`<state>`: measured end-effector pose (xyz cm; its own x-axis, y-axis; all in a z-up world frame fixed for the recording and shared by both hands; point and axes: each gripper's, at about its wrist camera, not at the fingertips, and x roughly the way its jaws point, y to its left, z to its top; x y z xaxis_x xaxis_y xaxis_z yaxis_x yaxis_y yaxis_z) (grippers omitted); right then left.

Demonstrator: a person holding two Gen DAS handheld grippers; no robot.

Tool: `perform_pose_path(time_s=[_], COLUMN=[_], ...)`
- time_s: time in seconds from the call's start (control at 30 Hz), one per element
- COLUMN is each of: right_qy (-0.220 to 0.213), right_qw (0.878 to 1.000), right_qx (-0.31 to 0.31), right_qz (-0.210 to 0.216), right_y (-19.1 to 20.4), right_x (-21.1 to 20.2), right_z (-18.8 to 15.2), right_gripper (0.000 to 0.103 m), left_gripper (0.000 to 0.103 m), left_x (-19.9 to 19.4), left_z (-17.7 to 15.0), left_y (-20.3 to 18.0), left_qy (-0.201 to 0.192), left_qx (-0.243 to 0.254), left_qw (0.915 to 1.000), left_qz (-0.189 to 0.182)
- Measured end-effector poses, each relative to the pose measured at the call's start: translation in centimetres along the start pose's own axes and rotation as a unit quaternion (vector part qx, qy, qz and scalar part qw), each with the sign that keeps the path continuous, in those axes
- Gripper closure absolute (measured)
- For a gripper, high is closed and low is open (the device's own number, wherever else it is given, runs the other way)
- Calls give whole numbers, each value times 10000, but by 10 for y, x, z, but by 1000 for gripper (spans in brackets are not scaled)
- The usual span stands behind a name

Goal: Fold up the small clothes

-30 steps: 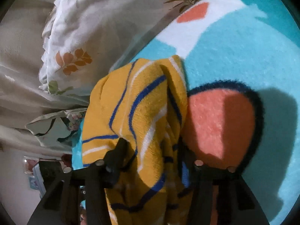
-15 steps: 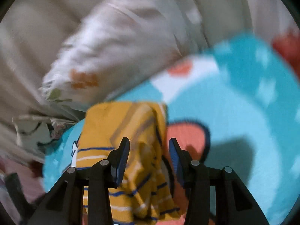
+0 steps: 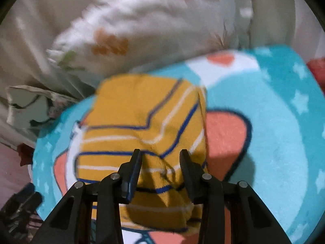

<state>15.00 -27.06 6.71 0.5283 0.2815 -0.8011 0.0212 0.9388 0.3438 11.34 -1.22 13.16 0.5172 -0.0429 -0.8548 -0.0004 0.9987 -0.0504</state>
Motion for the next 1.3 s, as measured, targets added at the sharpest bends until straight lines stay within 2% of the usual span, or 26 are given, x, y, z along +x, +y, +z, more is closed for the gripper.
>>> perform_pose_path(time_s=[0.07,0.13,0.23,0.27,0.3,0.33,0.4,0.47,0.57,0.6,0.63,0.73,0.8,0.9,1.0,1.07,1.2,1.3], right_qy=[-223,-244,209,537,628,518,506,348,53,33,104,666,629,420,296,346,586,596], right_qw=[9990,9964,9922,9889,9868,9856,9856,9885,9887,9887,9887,9841,9825,9852,9871,9871,9826,9825], right_qx=[-371,-765,-1199,-1381,-1495,-1608,-1611,-1467,-1499,-1496,-1484,-1608,-1713,-1649,-1560,-1541,-1723,-1722], right_qz=[97,288,250,107,4,-66,-85,94,-68,-121,-178,-359,-377,-182,-214,-273,-378,-395], right_y=[23,47,68,72,72,74,77,72,67,65,61,46,47,48,43,38,39,42], right_x=[-11,-9,18,38,47,47,37,17,1,0,3,23,21,3,-5,-1,19,21], right_z=[-1,-7,-24,-32,-39,-42,-41,-40,-45,-47,-50,-61,-66,-65,-60,-59,-66,-65], right_gripper=[62,61,60,59,59,59,58,58,52,47,44,44,44,43,43,43,43,41], left_gripper=[31,29,28,28,28,28,27,25,25,25,25,22,19,19,19,18,17,17], left_x=[-7,-13,-22,-26,-29,-32,-41,-48,-61,-65,-70,-80,-87,-93,-97,-99,-100,-98], left_z=[0,0,-2,-3,-4,-5,-7,-8,-12,-13,-15,-18,-22,-25,-30,-33,-38,-40], left_y=[2,6,10,12,12,12,12,10,4,2,-1,-9,-17,-23,-29,-34,-37,-39], left_qy=[-59,-130,-218,-249,-275,-315,-462,-564,-725,-773,-840,-945,-1021,-1006,-966,-944,-878,-798], left_qx=[-45,-120,-213,-257,-276,-285,-293,-243,-122,-110,-103,-44,12,33,84,135,148,165], left_qw=[10000,9998,9994,9992,9991,9989,9979,9972,9962,9958,9953,9942,9929,9928,9927,9919,9928,9938], left_qz=[40,74,132,155,166,200,335,429,478,485,478,519,604,645,717,842,802,762])
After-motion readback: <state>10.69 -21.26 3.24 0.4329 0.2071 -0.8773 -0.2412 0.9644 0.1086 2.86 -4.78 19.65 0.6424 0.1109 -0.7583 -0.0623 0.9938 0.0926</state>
